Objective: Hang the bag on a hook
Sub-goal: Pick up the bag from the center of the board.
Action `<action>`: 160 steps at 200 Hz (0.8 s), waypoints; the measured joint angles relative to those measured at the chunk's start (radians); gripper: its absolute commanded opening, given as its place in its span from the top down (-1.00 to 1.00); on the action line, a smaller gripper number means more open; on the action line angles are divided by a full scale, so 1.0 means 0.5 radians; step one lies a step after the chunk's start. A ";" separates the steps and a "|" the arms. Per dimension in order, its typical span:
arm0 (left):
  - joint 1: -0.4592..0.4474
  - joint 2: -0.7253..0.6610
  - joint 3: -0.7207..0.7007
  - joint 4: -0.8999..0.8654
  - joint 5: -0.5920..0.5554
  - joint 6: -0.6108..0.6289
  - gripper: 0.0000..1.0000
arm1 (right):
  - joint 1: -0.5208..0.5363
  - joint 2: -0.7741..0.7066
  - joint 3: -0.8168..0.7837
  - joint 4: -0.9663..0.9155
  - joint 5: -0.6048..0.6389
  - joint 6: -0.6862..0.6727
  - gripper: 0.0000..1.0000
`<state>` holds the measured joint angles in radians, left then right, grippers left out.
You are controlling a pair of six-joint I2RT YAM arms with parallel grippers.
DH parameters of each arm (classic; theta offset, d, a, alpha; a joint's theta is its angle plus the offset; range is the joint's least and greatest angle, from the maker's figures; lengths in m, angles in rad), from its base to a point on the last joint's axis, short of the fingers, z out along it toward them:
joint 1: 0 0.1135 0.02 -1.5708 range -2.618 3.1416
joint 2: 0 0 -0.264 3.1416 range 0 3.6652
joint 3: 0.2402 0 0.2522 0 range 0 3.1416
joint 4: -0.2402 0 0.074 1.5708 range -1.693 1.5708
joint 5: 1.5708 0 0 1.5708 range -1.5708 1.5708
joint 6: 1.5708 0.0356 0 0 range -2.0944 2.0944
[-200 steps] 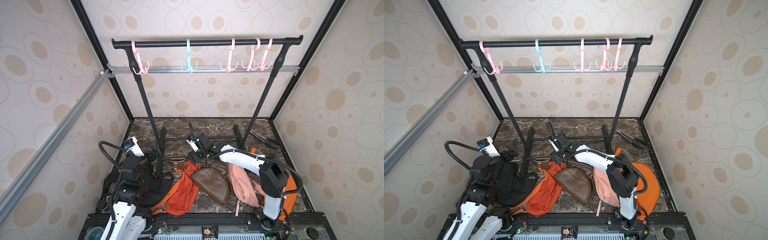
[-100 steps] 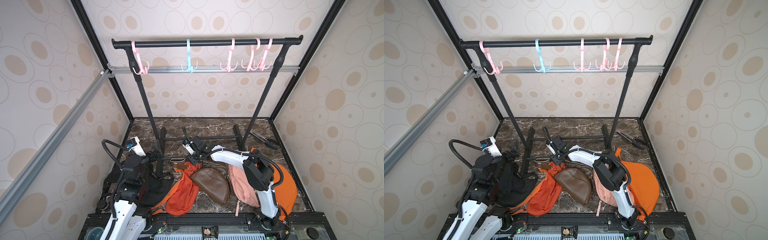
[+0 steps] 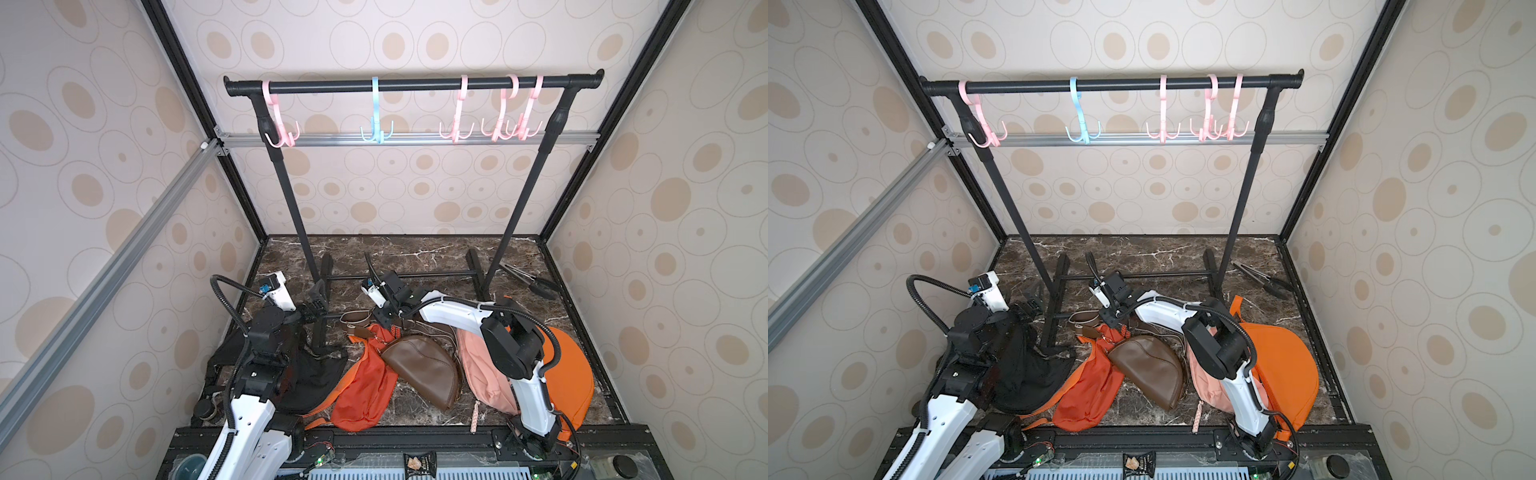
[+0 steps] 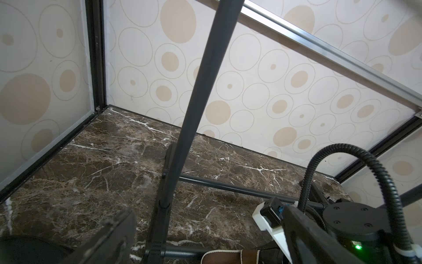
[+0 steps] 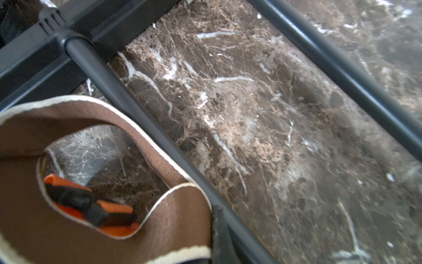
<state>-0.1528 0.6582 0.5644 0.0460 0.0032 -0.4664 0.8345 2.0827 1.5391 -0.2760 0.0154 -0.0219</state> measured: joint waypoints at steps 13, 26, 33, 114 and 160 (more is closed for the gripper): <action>0.000 0.000 -0.005 0.018 0.040 0.000 -1.00 | -0.002 -0.098 -0.041 -0.010 0.024 -0.014 1.00; 0.000 0.000 -0.013 0.050 0.087 0.000 -1.00 | -0.002 -0.222 -0.056 -0.027 0.047 -0.030 1.00; -0.001 0.000 -0.019 0.063 0.112 0.000 -1.00 | -0.002 -0.296 -0.063 -0.027 0.055 -0.037 1.00; -0.137 -0.001 -0.066 0.269 0.427 0.034 -1.00 | 0.018 -0.949 -0.298 0.002 0.107 -0.105 1.00; -0.467 0.017 -0.041 0.467 0.652 0.294 -1.00 | 0.032 -1.186 -0.264 -0.037 0.150 -0.168 1.00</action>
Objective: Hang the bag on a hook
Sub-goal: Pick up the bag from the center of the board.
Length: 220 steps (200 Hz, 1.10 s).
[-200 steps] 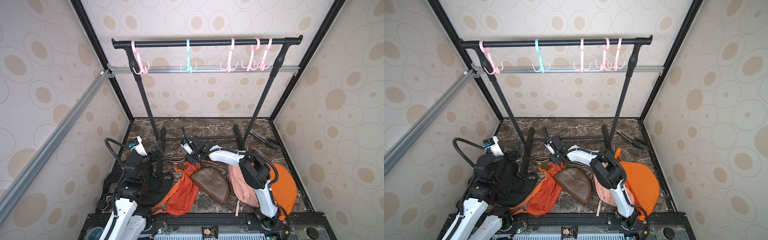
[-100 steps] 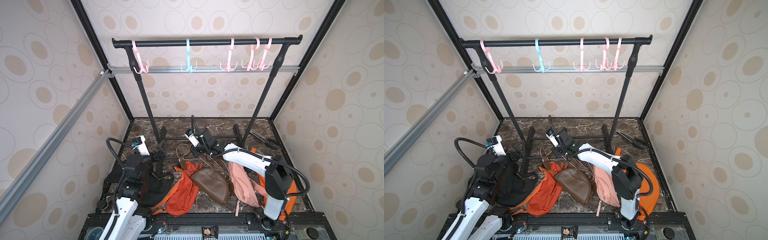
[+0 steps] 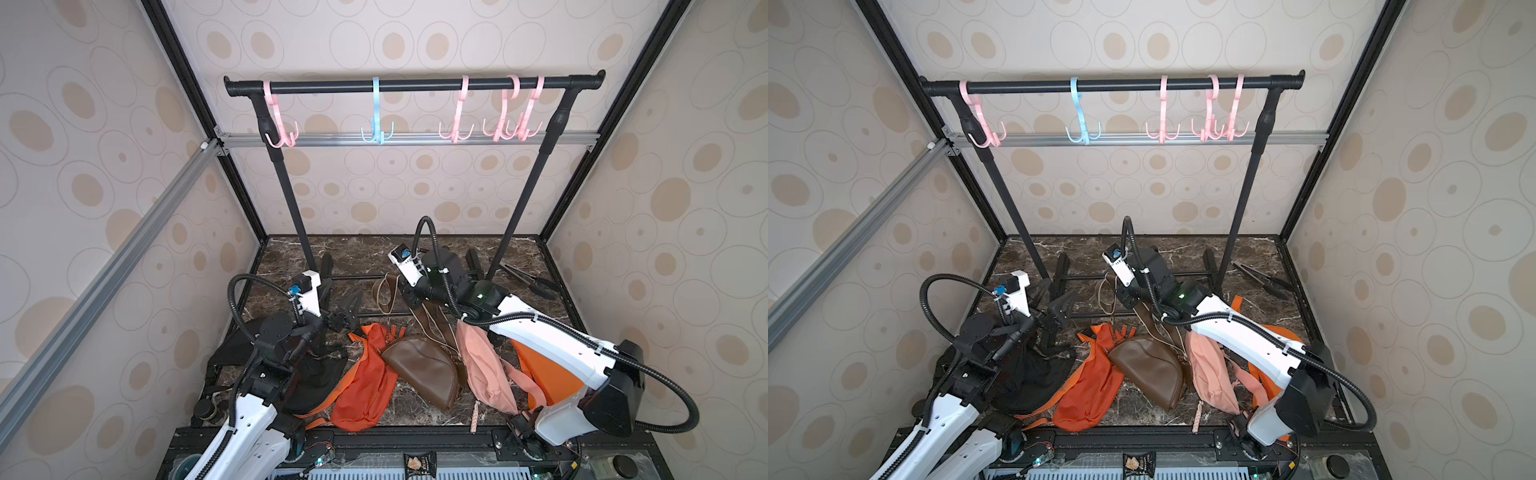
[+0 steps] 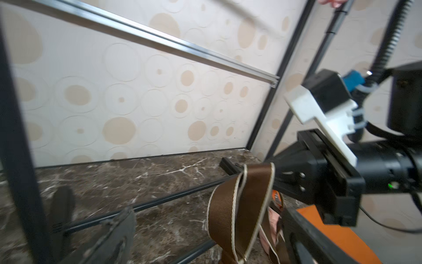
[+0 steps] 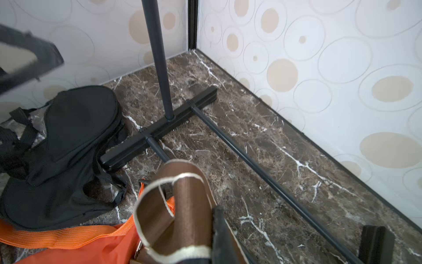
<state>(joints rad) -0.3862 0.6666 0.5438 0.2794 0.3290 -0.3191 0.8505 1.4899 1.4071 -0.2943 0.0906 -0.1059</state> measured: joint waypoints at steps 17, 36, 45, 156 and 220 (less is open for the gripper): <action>-0.124 0.063 0.049 0.026 0.059 0.121 -1.00 | 0.011 -0.056 0.033 -0.039 0.008 -0.026 1.00; -0.263 0.166 0.127 0.018 0.045 0.277 -1.00 | 0.044 -0.097 0.072 -0.072 0.031 -0.060 1.00; -0.323 0.221 0.165 0.003 0.024 0.338 -1.00 | 0.064 -0.115 0.073 -0.073 0.037 -0.078 1.00; -0.715 0.625 0.445 -0.153 -0.541 0.752 -1.00 | 0.206 -0.343 0.111 -0.182 0.036 -0.178 1.00; -0.758 0.746 0.605 -0.207 -0.686 0.813 -0.32 | 0.280 -0.372 0.117 -0.204 0.024 -0.211 1.00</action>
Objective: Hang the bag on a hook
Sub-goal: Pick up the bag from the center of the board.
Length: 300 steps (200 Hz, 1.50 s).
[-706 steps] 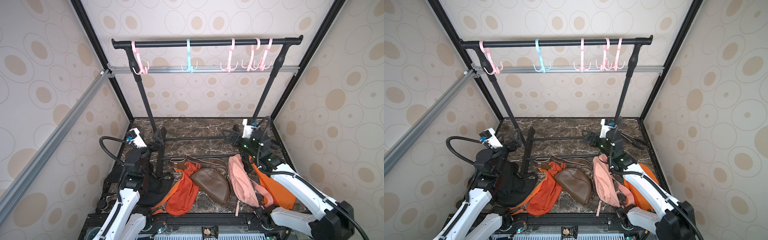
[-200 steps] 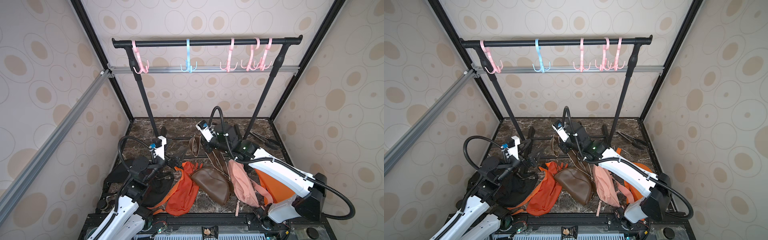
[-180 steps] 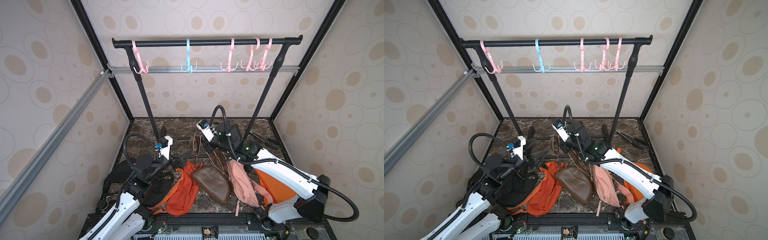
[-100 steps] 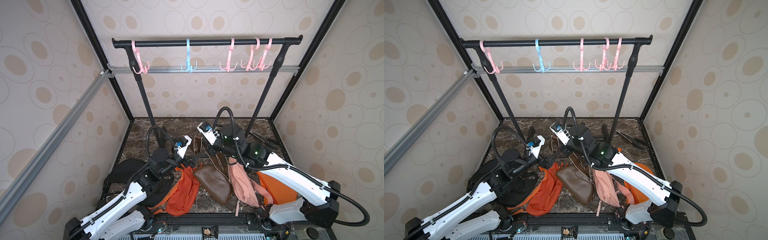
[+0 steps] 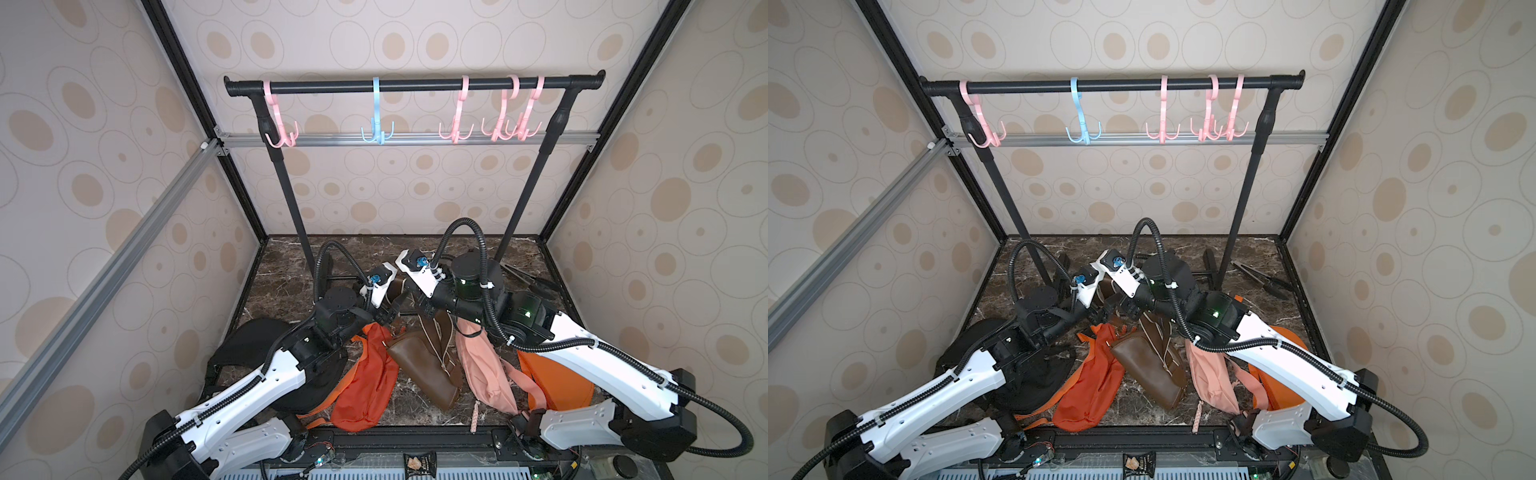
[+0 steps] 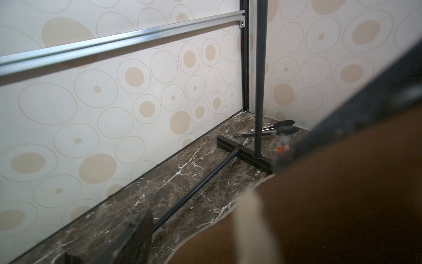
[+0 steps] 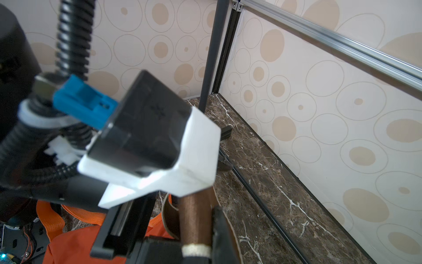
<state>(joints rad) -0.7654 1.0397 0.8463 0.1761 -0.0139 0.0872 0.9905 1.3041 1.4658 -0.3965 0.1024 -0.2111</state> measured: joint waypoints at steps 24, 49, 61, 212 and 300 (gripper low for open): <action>-0.002 -0.034 0.004 -0.021 -0.038 0.016 -0.22 | 0.010 -0.025 -0.012 0.002 0.061 -0.008 1.00; -0.011 -0.078 0.021 -0.063 -0.038 0.016 -0.10 | 0.016 -0.043 -0.015 0.021 0.153 -0.008 1.00; -0.011 -0.092 0.024 -0.072 -0.037 0.011 0.15 | 0.016 -0.043 -0.015 0.034 0.172 -0.008 1.00; -0.028 0.156 0.822 -0.259 -0.359 -0.063 1.00 | 0.018 -0.155 -0.352 0.276 0.058 0.169 -0.57; -0.101 0.408 1.260 -0.575 -0.376 -0.063 1.00 | 0.017 0.110 -0.320 0.747 0.443 0.225 -0.57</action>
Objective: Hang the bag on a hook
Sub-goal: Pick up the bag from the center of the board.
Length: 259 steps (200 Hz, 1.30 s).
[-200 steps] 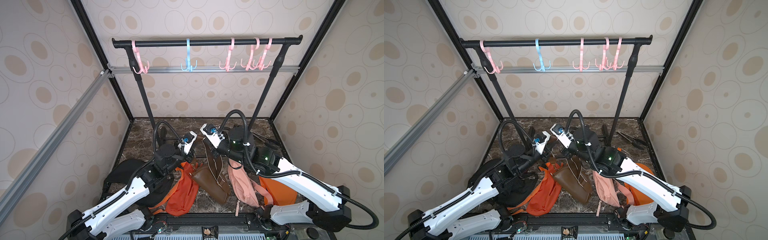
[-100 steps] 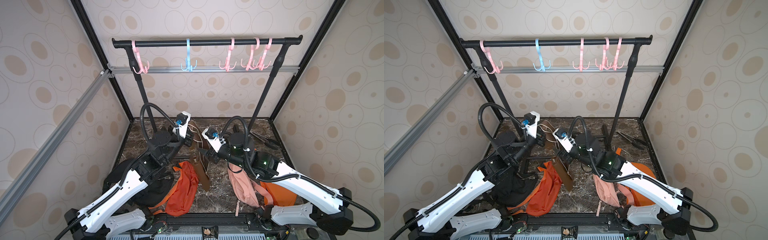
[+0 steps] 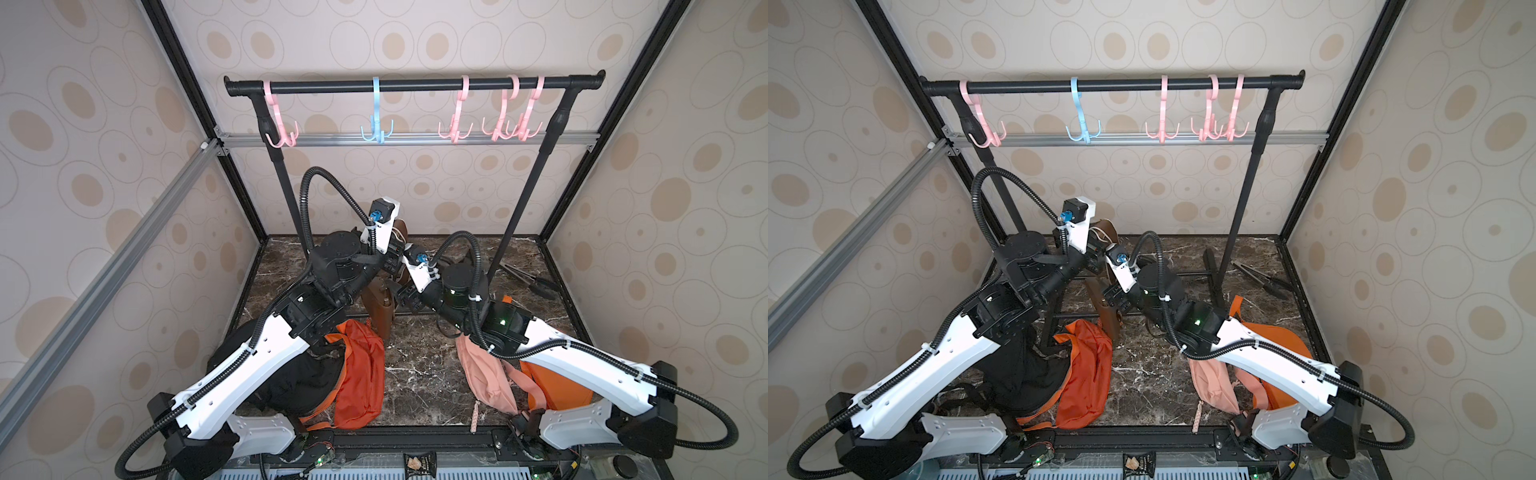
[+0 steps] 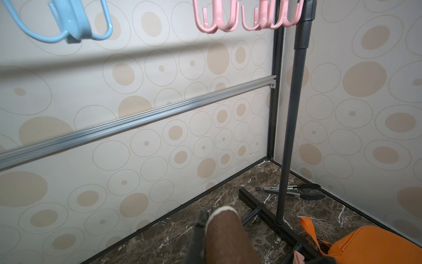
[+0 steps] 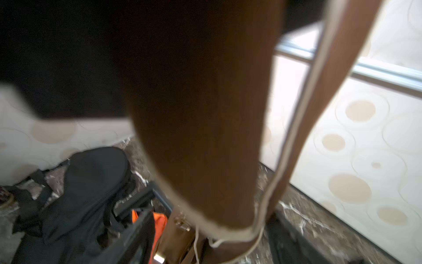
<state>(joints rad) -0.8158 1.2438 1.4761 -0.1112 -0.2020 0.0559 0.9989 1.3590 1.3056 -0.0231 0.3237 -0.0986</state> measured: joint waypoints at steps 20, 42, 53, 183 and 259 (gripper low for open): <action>-0.009 0.000 0.070 -0.076 -0.057 0.029 1.00 | -0.001 0.092 0.050 0.115 0.110 -0.016 -0.54; -0.011 -0.004 0.135 -0.116 -0.118 0.066 1.00 | 0.001 0.143 0.069 0.226 0.205 -0.048 -0.48; -0.014 -0.008 0.166 -0.137 -0.146 0.086 1.00 | 0.001 0.156 0.069 0.256 0.240 -0.063 -0.43; -0.032 -0.074 0.299 -0.320 -0.235 0.168 1.00 | -0.080 0.311 0.040 0.477 0.175 -0.081 -0.32; -0.034 -0.129 0.299 -0.348 -0.274 0.186 1.00 | -0.084 0.458 0.053 0.844 0.227 -0.204 -0.03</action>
<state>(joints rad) -0.8326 1.1793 1.6257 -0.2852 -0.3389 0.1490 0.9569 1.5879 1.3319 0.3988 0.4374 -0.2005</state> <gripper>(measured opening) 0.048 0.495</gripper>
